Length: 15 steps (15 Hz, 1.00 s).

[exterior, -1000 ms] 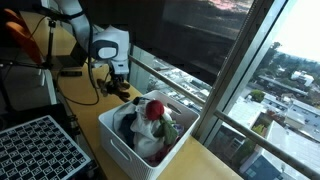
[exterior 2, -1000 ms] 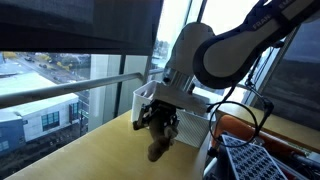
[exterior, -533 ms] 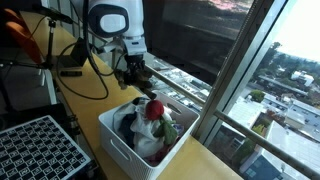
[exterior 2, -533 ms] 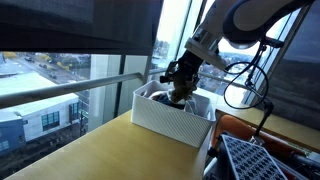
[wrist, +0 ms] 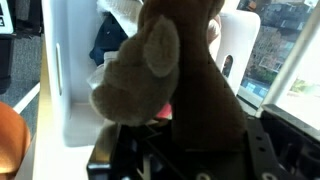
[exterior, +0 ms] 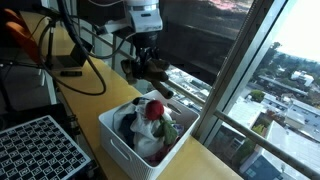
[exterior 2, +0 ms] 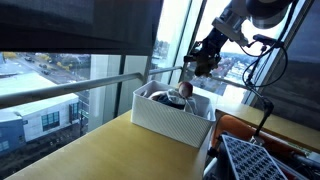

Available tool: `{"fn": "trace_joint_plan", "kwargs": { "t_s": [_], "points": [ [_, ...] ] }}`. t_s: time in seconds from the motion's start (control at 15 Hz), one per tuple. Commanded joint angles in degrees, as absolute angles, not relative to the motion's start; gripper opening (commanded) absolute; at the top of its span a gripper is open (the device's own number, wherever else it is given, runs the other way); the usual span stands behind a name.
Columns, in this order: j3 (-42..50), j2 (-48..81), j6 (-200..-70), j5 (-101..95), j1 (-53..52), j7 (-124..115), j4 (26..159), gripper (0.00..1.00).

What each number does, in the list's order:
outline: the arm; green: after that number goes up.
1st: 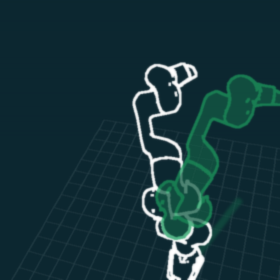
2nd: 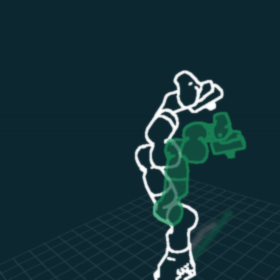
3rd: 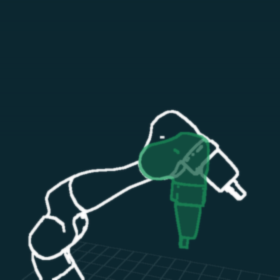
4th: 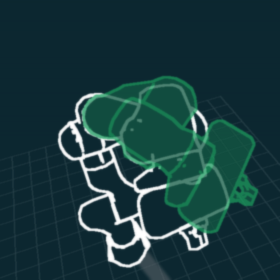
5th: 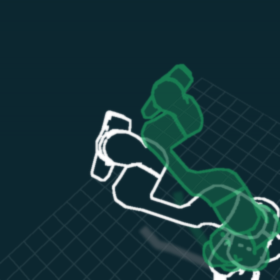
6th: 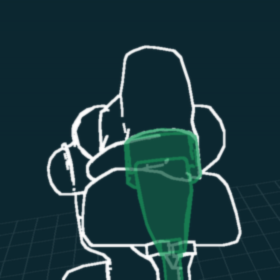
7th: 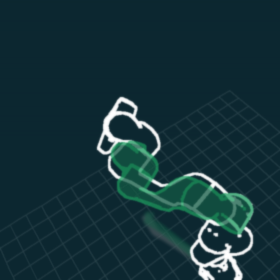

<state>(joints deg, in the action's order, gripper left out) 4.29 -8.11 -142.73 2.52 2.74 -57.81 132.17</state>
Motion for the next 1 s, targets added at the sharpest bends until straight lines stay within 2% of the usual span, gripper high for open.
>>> {"fn": "trace_joint_plan", "kwargs": {
  "t_s": [0.0,0.93],
  "points": [
    [3.89,-5.63,-142.23,4.52,4.02,-54.85,130.18,0.0],
    [4.9,27.34,-143.85,16.06,6.5,-41.21,115.08,0.0]
  ]
}}
